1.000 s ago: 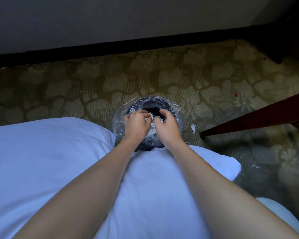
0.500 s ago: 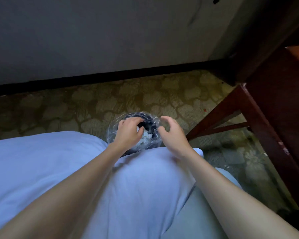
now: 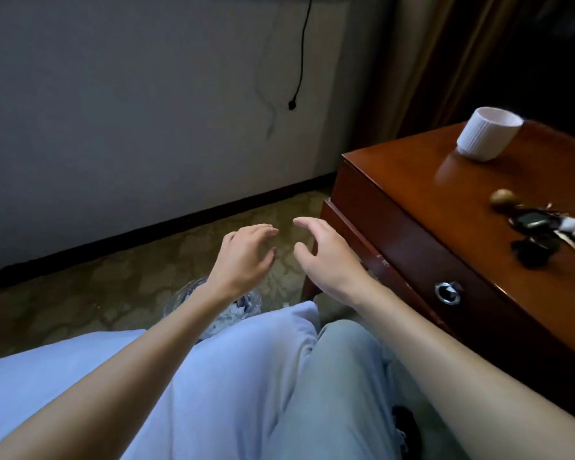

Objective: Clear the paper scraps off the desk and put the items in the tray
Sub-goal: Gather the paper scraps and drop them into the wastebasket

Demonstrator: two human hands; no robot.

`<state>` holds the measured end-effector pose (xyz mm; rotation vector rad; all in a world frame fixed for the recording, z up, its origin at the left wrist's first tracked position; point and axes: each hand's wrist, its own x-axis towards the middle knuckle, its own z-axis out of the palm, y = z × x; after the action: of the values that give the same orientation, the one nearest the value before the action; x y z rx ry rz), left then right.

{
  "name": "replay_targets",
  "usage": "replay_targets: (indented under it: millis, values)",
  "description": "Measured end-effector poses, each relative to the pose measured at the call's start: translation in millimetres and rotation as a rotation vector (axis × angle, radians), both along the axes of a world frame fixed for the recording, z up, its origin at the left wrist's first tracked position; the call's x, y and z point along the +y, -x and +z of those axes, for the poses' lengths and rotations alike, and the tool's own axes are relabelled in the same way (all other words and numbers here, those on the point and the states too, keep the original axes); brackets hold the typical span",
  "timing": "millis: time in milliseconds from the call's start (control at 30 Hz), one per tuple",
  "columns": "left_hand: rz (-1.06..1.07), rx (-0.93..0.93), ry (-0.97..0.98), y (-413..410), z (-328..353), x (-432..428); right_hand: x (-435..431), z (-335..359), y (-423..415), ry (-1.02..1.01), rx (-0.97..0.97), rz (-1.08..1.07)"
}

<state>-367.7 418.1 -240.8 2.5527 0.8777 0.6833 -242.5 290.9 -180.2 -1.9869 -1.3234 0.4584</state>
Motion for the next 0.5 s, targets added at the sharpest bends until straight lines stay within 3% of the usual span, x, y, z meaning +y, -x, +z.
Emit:
replay_targets:
  millis: [500]
  values:
    - [-0.316, -0.138, -0.192, -103, 115, -119, -156, 90, -75, -0.086, -0.314, -0.207]
